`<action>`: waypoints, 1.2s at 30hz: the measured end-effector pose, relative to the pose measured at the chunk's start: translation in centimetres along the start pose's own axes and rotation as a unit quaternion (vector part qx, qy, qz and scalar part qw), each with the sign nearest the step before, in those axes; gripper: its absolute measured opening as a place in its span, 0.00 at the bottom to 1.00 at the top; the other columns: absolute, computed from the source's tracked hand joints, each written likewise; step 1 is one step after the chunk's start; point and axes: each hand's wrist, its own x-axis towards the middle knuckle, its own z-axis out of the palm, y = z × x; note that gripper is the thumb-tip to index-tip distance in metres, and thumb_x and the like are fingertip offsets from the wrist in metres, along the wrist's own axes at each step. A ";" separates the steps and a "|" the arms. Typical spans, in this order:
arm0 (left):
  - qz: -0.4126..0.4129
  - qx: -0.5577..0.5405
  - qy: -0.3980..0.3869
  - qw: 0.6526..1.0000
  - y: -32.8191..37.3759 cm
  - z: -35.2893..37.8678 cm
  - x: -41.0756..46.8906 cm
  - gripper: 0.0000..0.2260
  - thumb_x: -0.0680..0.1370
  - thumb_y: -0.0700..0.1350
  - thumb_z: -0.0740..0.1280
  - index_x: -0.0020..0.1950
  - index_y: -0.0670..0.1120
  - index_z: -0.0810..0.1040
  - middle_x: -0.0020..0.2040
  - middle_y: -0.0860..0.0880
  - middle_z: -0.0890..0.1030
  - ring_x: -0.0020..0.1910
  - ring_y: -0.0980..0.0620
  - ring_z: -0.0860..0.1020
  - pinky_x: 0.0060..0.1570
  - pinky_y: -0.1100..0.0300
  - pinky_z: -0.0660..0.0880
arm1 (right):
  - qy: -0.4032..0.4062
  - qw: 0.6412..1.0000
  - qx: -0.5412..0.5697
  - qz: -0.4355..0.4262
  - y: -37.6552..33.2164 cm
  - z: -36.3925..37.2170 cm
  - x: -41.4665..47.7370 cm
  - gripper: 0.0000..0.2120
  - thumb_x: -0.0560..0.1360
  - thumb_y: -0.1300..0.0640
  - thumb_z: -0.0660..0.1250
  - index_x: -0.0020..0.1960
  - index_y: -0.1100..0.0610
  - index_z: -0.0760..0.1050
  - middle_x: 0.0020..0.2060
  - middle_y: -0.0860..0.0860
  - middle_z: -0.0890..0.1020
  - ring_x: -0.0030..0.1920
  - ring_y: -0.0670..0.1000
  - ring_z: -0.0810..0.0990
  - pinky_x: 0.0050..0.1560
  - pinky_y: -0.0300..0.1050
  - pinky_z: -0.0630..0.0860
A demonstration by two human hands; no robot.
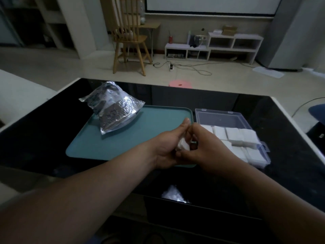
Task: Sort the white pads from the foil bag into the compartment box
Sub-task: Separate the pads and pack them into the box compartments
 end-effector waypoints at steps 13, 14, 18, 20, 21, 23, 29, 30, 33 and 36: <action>0.018 -0.026 0.063 0.997 0.4 0.0 -1.1 0.23 0.83 0.65 0.55 0.50 0.52 0.82 0.41 0.47 0.80 0.34 0.53 0.79 0.37 0.60 0.80 | -0.025 0.996 0.079 0.025 -0.3 -0.3 0.3 0.20 0.70 0.53 0.82 0.52 0.53 0.73 0.46 0.46 0.83 0.41 0.35 0.82 0.38 0.31 0.75; 0.013 -0.029 0.056 0.998 0.3 -0.1 -1.0 0.24 0.83 0.66 0.54 0.49 0.52 0.82 0.41 0.46 0.80 0.36 0.52 0.79 0.37 0.59 0.79 | -0.036 0.996 0.081 0.030 -0.5 -0.1 0.2 0.21 0.70 0.54 0.82 0.53 0.54 0.73 0.47 0.46 0.83 0.42 0.35 0.83 0.39 0.33 0.78; 0.016 -0.049 0.022 0.998 0.2 -0.4 -0.6 0.25 0.84 0.65 0.51 0.54 0.49 0.80 0.45 0.44 0.82 0.36 0.50 0.81 0.39 0.57 0.78 | -0.026 0.997 0.058 0.031 -0.6 -0.4 0.1 0.22 0.69 0.53 0.82 0.52 0.53 0.72 0.48 0.46 0.83 0.44 0.39 0.84 0.42 0.42 0.83; 0.021 -0.054 -0.012 0.998 0.3 -0.1 -0.6 0.22 0.85 0.61 0.52 0.61 0.48 0.78 0.48 0.43 0.83 0.38 0.50 0.82 0.43 0.57 0.80 | -0.007 0.997 0.073 0.027 -0.1 -1.0 0.0 0.21 0.70 0.55 0.82 0.52 0.56 0.72 0.44 0.43 0.82 0.39 0.35 0.81 0.39 0.32 0.76; 0.027 -0.057 -0.022 0.998 0.3 -0.2 -0.7 0.22 0.86 0.59 0.52 0.65 0.47 0.77 0.49 0.43 0.83 0.38 0.50 0.83 0.44 0.57 0.81 | -0.002 0.997 0.078 0.023 0.0 -1.2 0.0 0.20 0.70 0.56 0.82 0.52 0.57 0.72 0.42 0.40 0.82 0.37 0.34 0.80 0.38 0.29 0.73; 0.042 -0.053 -0.037 0.997 0.2 -0.1 -0.4 0.23 0.86 0.57 0.53 0.74 0.46 0.72 0.52 0.44 0.83 0.43 0.51 0.84 0.47 0.57 0.82 | -0.003 0.996 0.086 0.020 0.5 -1.7 -0.3 0.20 0.71 0.56 0.82 0.52 0.57 0.72 0.40 0.33 0.82 0.36 0.34 0.79 0.37 0.28 0.72; 0.038 -0.063 -0.041 0.996 -0.3 1.0 0.2 0.26 0.85 0.59 0.52 0.47 0.49 0.87 0.43 0.46 0.82 0.32 0.54 0.80 0.34 0.62 0.79 | -0.014 0.997 0.073 0.008 0.8 -2.0 -1.0 0.19 0.71 0.60 0.81 0.52 0.60 0.72 0.52 0.41 0.82 0.43 0.35 0.81 0.43 0.30 0.75; 0.040 -0.060 -0.040 0.997 -0.3 1.6 0.2 0.28 0.85 0.60 0.51 0.43 0.50 0.87 0.39 0.47 0.82 0.31 0.54 0.80 0.32 0.62 0.78 | -0.004 0.999 0.052 0.000 1.1 -2.1 -1.1 0.19 0.71 0.57 0.81 0.51 0.57 0.72 0.58 0.42 0.81 0.50 0.35 0.80 0.49 0.31 0.74; 0.048 -0.079 0.004 0.996 0.0 2.2 1.0 0.24 0.84 0.65 0.52 0.53 0.50 0.81 0.39 0.48 0.79 0.32 0.52 0.79 0.30 0.60 0.77 | 0.029 0.999 -0.013 -0.010 1.9 -2.5 -1.1 0.20 0.70 0.43 0.78 0.53 0.50 0.74 0.65 0.42 0.76 0.64 0.41 0.73 0.60 0.33 0.68; 0.056 -0.111 0.016 0.992 0.3 2.8 2.0 0.15 0.86 0.57 0.52 0.60 0.48 0.70 0.47 0.44 0.80 0.39 0.48 0.82 0.38 0.53 0.82 | 0.104 0.993 0.001 0.047 2.1 -3.4 -1.6 0.19 0.72 0.32 0.69 0.52 0.46 0.77 0.55 0.42 0.78 0.58 0.42 0.75 0.53 0.38 0.70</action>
